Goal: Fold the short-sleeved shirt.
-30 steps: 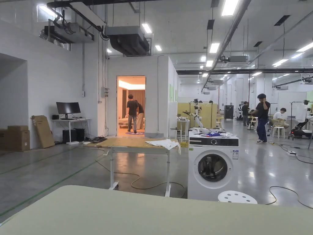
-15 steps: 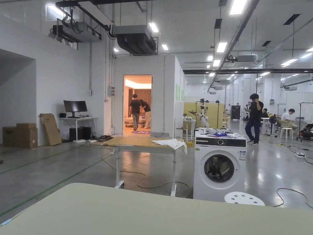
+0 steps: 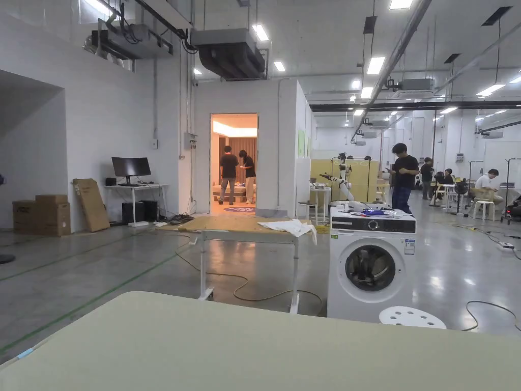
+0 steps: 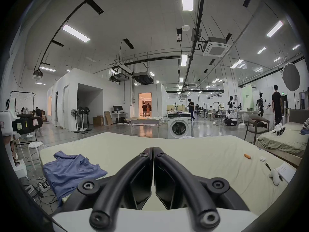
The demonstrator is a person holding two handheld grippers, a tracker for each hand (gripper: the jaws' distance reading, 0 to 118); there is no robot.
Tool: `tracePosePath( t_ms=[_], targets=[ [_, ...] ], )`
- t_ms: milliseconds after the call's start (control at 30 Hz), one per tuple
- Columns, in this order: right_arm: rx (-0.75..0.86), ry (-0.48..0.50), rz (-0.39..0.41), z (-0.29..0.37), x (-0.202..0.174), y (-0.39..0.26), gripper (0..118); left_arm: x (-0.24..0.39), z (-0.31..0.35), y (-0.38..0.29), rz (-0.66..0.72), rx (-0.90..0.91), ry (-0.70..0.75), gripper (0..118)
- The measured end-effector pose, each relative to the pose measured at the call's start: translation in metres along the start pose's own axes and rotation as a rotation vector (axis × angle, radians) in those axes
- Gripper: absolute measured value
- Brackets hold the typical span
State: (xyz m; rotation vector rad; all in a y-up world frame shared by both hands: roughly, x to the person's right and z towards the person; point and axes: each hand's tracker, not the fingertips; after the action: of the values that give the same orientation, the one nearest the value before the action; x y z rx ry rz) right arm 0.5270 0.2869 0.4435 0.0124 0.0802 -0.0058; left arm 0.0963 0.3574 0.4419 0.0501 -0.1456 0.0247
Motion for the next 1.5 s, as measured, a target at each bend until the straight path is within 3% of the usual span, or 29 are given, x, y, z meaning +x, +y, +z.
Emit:
tracePosePath(
  t_ms=[700,767,800,867,967,1067,1333,1500],
  targets=[
    [-0.068,0.305,-0.067,-0.054,-0.078,-0.015,0,-0.038,0.062,-0.003,-0.024,-0.038,0.253,5],
    [-0.077,0.315,-0.073,-0.054,-0.080,-0.017,0,-0.047,0.054,-0.005,-0.014,-0.080,0.241,14],
    [-0.081,0.319,-0.074,-0.054,-0.081,-0.017,0,-0.052,0.048,-0.007,0.000,-0.098,0.231,26],
    [-0.089,0.327,-0.070,-0.053,-0.082,-0.020,0,-0.069,0.025,-0.017,0.031,-0.205,0.209,31],
    [-0.109,0.327,-0.062,-0.052,-0.083,-0.024,0,-0.090,-0.014,-0.043,0.061,-0.286,0.182,68],
    [-0.130,0.320,-0.063,-0.050,-0.079,-0.029,0,-0.112,-0.084,-0.077,0.006,-0.488,0.091,86],
    [-0.235,0.223,-0.048,-0.036,-0.057,-0.048,0,-0.175,-0.246,-0.170,0.054,-0.775,0.089,86],
    [-0.305,0.135,-0.076,-0.032,-0.035,-0.064,0,-0.196,-0.308,-0.225,0.117,-0.967,0.051,85]
  ],
)
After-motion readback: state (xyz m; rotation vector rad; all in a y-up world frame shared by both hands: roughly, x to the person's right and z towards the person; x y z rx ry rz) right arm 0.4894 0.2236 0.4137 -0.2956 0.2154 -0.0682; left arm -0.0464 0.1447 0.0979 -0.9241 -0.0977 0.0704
